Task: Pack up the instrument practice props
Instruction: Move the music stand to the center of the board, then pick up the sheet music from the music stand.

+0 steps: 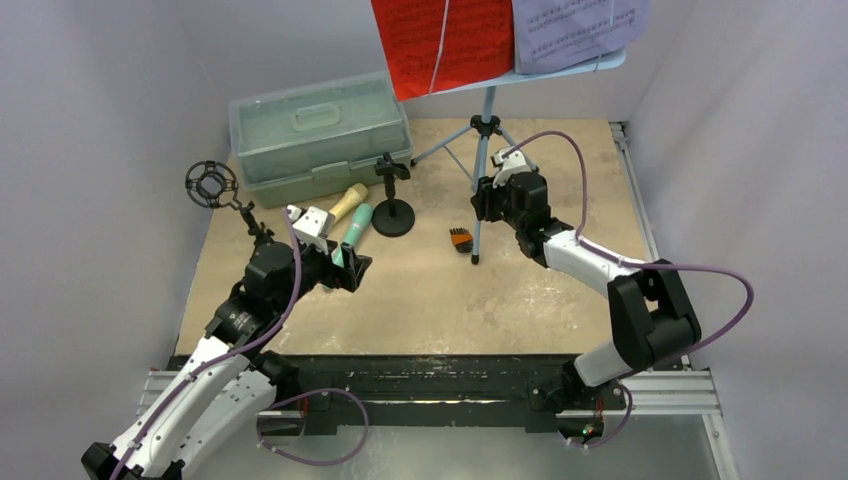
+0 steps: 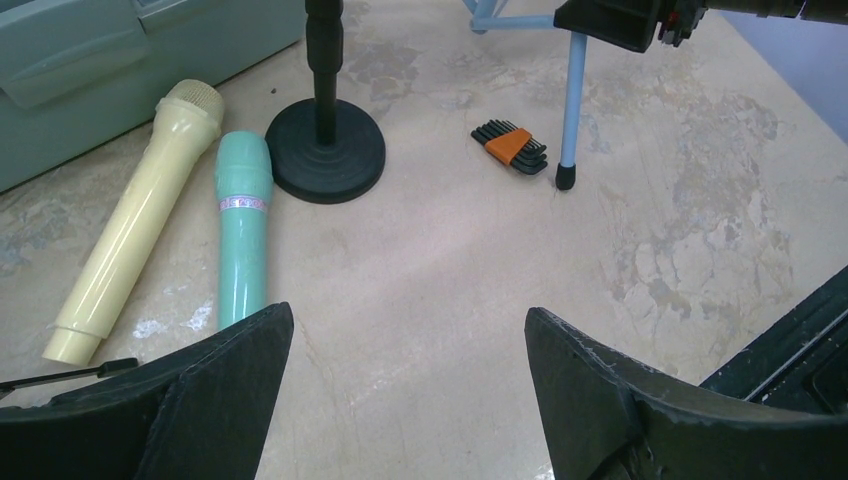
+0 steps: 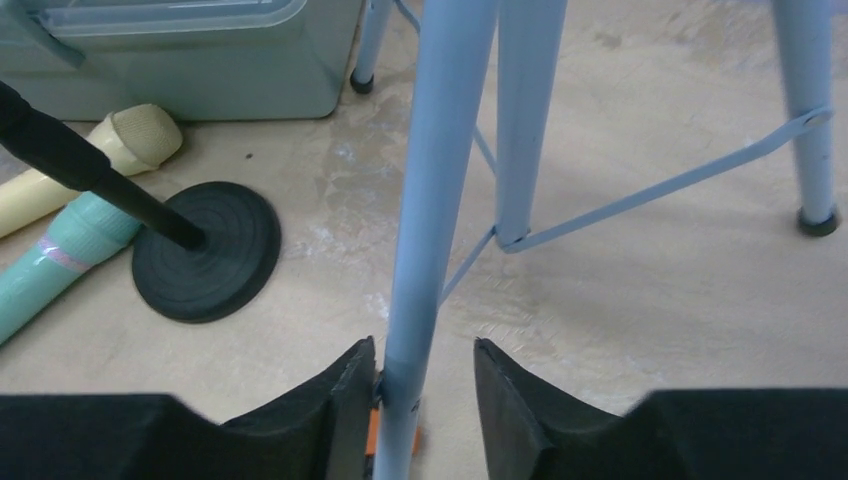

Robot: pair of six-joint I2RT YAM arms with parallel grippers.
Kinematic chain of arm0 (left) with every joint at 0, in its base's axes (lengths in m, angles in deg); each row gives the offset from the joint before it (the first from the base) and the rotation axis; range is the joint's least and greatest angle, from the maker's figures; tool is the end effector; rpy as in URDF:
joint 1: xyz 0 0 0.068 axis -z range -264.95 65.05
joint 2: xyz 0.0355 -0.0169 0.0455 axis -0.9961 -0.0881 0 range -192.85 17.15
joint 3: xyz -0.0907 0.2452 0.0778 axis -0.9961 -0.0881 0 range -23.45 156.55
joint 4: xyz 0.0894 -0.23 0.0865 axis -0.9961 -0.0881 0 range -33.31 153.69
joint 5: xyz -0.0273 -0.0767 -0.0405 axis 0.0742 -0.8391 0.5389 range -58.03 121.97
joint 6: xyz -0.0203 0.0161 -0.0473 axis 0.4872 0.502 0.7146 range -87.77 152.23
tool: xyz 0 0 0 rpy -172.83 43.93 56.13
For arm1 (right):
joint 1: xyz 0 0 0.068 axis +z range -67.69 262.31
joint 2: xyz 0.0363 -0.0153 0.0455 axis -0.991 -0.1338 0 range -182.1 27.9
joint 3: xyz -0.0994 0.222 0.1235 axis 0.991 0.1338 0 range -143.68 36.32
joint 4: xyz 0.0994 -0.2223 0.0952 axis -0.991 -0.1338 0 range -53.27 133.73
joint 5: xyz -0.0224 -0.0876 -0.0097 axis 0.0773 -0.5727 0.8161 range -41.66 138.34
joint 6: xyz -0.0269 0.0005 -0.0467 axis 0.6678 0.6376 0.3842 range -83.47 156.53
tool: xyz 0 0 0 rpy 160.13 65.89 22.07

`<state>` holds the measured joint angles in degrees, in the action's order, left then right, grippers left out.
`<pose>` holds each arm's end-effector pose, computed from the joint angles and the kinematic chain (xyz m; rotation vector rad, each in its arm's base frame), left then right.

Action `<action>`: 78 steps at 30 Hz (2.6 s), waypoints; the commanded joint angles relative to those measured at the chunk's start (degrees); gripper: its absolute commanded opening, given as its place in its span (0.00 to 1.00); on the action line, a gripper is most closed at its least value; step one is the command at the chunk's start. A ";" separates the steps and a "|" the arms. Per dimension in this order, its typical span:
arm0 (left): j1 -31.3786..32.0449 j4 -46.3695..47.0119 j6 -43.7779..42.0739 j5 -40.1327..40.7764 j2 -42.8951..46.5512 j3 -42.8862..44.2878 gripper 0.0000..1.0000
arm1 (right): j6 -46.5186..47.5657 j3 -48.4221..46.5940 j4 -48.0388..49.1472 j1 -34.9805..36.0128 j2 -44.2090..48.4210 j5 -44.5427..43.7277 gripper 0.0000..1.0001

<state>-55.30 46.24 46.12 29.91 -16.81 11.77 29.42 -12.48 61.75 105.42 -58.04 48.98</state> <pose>0.1297 -0.0752 0.2957 0.2846 1.8693 -0.5581 0.3093 0.1324 0.2408 -0.2749 1.9016 0.3668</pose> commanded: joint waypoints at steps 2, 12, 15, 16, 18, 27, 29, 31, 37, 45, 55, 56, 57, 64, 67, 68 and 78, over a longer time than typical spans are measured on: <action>-0.29 0.93 -0.44 1.00 0.60 -0.04 0.86 | -0.78 -1.52 1.86 0.43 -0.11 0.09 0.26; -0.29 0.93 -0.36 0.82 0.73 -0.15 0.86 | -1.50 4.65 -4.22 0.37 8.37 1.22 0.00; -0.29 1.01 -0.34 0.68 0.81 -0.15 0.86 | -1.67 6.19 -7.95 0.43 11.68 3.00 0.00; -0.29 1.04 -0.35 0.68 0.88 -0.20 0.86 | -1.99 6.49 -9.65 0.39 12.65 3.79 0.00; -0.35 1.10 -0.29 0.42 0.82 -0.21 0.85 | -2.55 7.70 -12.09 0.42 14.74 6.35 0.00; -0.29 15.21 0.91 -15.49 4.34 -2.34 0.86 | -1.08 12.39 -17.84 0.36 20.83 12.68 0.03; -0.24 22.64 3.51 -18.18 3.27 -1.83 0.86 | -1.06 12.60 -17.74 0.38 21.42 12.55 0.15; -0.21 26.45 5.13 -19.97 0.48 1.80 0.88 | -0.94 12.99 -16.41 0.35 22.40 12.54 0.32; -0.21 30.62 10.33 -20.04 -9.05 17.65 0.89 | 1.72 12.46 -15.39 0.18 25.10 16.47 0.67; -0.22 25.32 32.60 -13.06 -19.04 30.54 0.84 | 14.65 10.42 -21.34 -2.53 27.03 26.27 0.88; -0.22 25.22 37.60 -11.19 -23.54 35.61 0.64 | 22.32 8.41 -27.53 -5.63 27.00 34.48 0.96; -0.21 25.26 37.61 -11.39 -24.25 36.02 0.63 | 22.47 8.36 -27.74 -5.89 26.99 34.84 0.96; -0.21 25.42 37.49 -11.45 -24.90 36.34 0.62 | 22.52 8.34 -27.84 -6.13 27.04 35.06 0.96; -0.21 26.12 36.53 -12.37 -28.99 38.84 0.54 | 23.66 7.89 -28.98 -6.86 26.86 36.07 0.96; -0.21 26.78 36.47 -13.23 -30.48 39.68 0.50 | 23.84 7.70 -29.30 -6.85 26.54 36.18 0.96; -0.21 27.11 36.63 -13.54 -30.94 39.81 0.49 | 23.84 7.62 -29.35 -6.86 26.45 36.18 0.97; -0.23 30.99 37.84 -17.00 -33.82 40.26 0.30 | 24.15 7.65 -29.72 -7.00 26.09 35.68 0.97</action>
<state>-55.30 72.49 82.80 15.61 -50.18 49.54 52.67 -2.27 31.85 98.73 -31.83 83.93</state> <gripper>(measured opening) 0.335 0.965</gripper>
